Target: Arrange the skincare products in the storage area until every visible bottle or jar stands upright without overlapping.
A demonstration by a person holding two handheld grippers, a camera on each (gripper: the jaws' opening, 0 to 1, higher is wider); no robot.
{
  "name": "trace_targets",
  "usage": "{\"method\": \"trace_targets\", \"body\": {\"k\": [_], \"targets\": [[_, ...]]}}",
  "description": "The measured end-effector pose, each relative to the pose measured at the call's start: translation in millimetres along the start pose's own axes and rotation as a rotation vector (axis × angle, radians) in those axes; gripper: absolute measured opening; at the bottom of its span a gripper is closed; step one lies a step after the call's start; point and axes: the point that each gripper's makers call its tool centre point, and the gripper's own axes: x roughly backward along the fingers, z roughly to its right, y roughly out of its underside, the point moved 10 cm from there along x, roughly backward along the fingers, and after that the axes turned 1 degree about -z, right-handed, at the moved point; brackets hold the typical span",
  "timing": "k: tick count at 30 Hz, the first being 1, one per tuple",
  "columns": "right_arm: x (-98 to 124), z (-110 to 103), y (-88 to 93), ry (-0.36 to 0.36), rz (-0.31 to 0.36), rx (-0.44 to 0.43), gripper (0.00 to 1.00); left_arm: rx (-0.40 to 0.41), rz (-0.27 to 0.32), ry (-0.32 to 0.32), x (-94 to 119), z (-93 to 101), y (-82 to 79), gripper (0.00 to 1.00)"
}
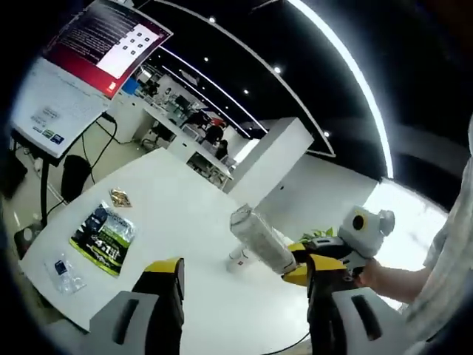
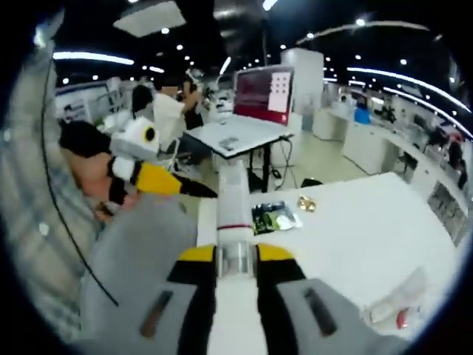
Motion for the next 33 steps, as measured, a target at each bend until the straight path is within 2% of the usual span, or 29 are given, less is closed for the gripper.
{"method": "trace_targets", "body": {"k": [2, 4, 7, 10, 12, 14, 16, 18, 21, 24, 28, 29, 33], "targets": [[5, -2, 1.1, 0.017, -0.034, 0.073, 0.17, 0.047, -0.024, 0.036, -5, 1.5, 0.4, 0.69], [9, -4, 2.3, 0.02, -0.059, 0.114, 0.17, 0.104, -0.056, 0.102, -10, 5.4, 0.5, 0.69], [14, -7, 4.1, 0.024, -0.089, 0.16, 0.17, 0.135, -0.101, 0.165, -17, 8.9, 0.2, 0.69], [18, -13, 4.0, 0.016, -0.123, 0.251, 0.17, 0.157, -0.149, 0.209, -23, 7.4, 0.1, 0.66], [19, -17, 4.0, 0.011, -0.13, 0.27, 0.17, 0.181, -0.187, 0.243, -26, 6.0, 1.6, 0.59], [18, -20, 2.6, 0.008, -0.127, 0.301, 0.17, 0.168, -0.217, 0.252, -26, 3.6, 3.2, 0.48], [18, -20, 1.7, 0.007, -0.127, 0.325, 0.17, 0.134, -0.235, 0.25, -27, 1.0, 5.1, 0.45], [17, -21, -1.5, 0.01, -0.128, 0.344, 0.17, 0.169, -0.261, 0.283, -27, 0.6, 6.7, 0.42], [15, -25, -7.2, -0.005, -0.1, 0.377, 0.17, 0.194, -0.279, 0.332, -24, 0.0, 7.1, 0.31], [11, -25, -7.1, -0.015, -0.113, 0.408, 0.17, 0.225, -0.285, 0.338, -25, -2.7, 7.3, 0.3], [8, -24, -8.0, -0.027, -0.128, 0.433, 0.17, 0.281, -0.282, 0.411, -22, -0.2, 3.8, 0.23], [7, -23, -9.4, -0.03, -0.123, 0.42, 0.18, 0.25, -0.28, 0.389, -22, -2.2, 3.7, 0.23], [1, -22, -6.7, -0.036, -0.115, 0.361, 0.18, 0.279, -0.277, 0.383, -22, -6.5, 1.1, 0.22]]}}
